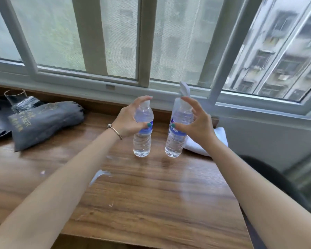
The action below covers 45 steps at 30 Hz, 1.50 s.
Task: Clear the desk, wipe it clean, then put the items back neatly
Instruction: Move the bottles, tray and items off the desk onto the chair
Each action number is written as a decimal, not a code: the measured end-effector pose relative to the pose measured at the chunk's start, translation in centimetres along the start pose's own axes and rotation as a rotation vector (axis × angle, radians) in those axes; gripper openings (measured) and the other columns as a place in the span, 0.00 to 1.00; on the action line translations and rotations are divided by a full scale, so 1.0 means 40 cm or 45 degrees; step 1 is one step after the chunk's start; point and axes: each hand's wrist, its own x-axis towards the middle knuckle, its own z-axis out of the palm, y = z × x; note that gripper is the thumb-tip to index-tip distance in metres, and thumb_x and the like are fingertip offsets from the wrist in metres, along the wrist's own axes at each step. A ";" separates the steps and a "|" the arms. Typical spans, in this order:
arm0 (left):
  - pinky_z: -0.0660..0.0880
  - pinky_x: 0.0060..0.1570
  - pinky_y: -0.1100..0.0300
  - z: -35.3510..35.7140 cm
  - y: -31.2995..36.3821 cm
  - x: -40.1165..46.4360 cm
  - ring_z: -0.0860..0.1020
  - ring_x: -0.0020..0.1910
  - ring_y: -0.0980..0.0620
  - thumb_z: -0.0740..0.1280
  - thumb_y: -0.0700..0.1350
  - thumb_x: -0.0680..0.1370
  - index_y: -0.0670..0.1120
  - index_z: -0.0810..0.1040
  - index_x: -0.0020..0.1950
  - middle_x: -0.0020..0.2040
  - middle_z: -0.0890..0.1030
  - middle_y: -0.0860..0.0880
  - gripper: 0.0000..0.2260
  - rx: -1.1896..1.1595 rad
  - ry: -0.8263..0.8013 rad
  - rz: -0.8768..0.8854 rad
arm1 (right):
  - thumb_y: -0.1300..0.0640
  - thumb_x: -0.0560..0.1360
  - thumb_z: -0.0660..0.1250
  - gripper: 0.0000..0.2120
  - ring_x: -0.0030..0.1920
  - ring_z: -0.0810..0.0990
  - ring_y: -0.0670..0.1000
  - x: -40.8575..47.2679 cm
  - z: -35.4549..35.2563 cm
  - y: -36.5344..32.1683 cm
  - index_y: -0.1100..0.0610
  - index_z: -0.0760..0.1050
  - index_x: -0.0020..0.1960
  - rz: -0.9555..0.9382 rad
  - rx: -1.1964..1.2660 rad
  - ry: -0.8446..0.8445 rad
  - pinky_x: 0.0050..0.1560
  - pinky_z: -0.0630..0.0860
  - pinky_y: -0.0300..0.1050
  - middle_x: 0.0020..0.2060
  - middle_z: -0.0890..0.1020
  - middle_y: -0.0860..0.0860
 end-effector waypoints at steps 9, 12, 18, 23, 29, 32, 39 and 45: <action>0.75 0.61 0.56 0.231 0.169 0.045 0.79 0.57 0.53 0.79 0.46 0.62 0.56 0.74 0.67 0.58 0.80 0.54 0.34 -0.175 -0.117 0.159 | 0.56 0.62 0.82 0.39 0.51 0.77 0.47 -0.128 -0.229 0.103 0.37 0.70 0.67 0.164 -0.091 0.119 0.59 0.75 0.35 0.53 0.78 0.39; 0.71 0.60 0.67 0.307 0.233 0.054 0.76 0.55 0.66 0.81 0.43 0.63 0.54 0.73 0.66 0.57 0.79 0.59 0.34 -0.228 -0.183 0.221 | 0.53 0.60 0.82 0.41 0.53 0.81 0.56 -0.174 -0.307 0.127 0.34 0.68 0.66 0.181 -0.109 0.171 0.59 0.78 0.55 0.54 0.81 0.44; 0.71 0.59 0.68 0.477 0.365 0.059 0.75 0.56 0.62 0.81 0.41 0.63 0.56 0.73 0.66 0.59 0.77 0.61 0.34 -0.317 -0.215 0.231 | 0.58 0.60 0.82 0.42 0.59 0.78 0.54 -0.282 -0.477 0.161 0.37 0.67 0.67 0.290 -0.054 0.288 0.60 0.78 0.52 0.58 0.78 0.43; 0.73 0.62 0.58 0.613 0.479 0.043 0.76 0.58 0.52 0.80 0.42 0.63 0.57 0.73 0.67 0.60 0.77 0.63 0.34 -0.305 -0.268 0.304 | 0.57 0.60 0.82 0.43 0.62 0.77 0.55 -0.381 -0.616 0.208 0.36 0.66 0.68 0.355 -0.085 0.329 0.61 0.77 0.52 0.64 0.76 0.45; 0.77 0.57 0.48 0.789 0.594 0.014 0.80 0.49 0.51 0.78 0.45 0.63 0.60 0.72 0.64 0.51 0.79 0.68 0.33 -0.370 -0.345 0.293 | 0.61 0.62 0.81 0.42 0.53 0.81 0.46 -0.502 -0.773 0.287 0.35 0.68 0.66 0.451 -0.100 0.340 0.58 0.79 0.51 0.51 0.80 0.45; 0.78 0.52 0.47 0.879 0.623 0.001 0.79 0.48 0.44 0.78 0.47 0.62 0.60 0.71 0.63 0.52 0.81 0.56 0.32 -0.340 -0.363 0.275 | 0.64 0.62 0.81 0.43 0.49 0.80 0.42 -0.547 -0.831 0.337 0.40 0.67 0.69 0.489 -0.087 0.340 0.55 0.80 0.43 0.48 0.79 0.42; 0.77 0.42 0.48 1.054 0.661 0.000 0.74 0.36 0.41 0.76 0.45 0.62 0.58 0.67 0.59 0.44 0.80 0.44 0.30 -0.236 -0.458 0.073 | 0.61 0.60 0.81 0.38 0.54 0.81 0.54 -0.600 -0.897 0.478 0.32 0.68 0.57 0.640 -0.117 0.388 0.58 0.79 0.54 0.51 0.81 0.49; 0.74 0.40 0.54 1.204 0.657 0.046 0.71 0.36 0.49 0.75 0.41 0.62 0.54 0.65 0.57 0.43 0.74 0.53 0.29 -0.130 -0.546 0.027 | 0.60 0.60 0.80 0.33 0.50 0.80 0.54 -0.595 -0.916 0.605 0.39 0.68 0.57 0.756 -0.166 0.374 0.50 0.76 0.41 0.49 0.82 0.51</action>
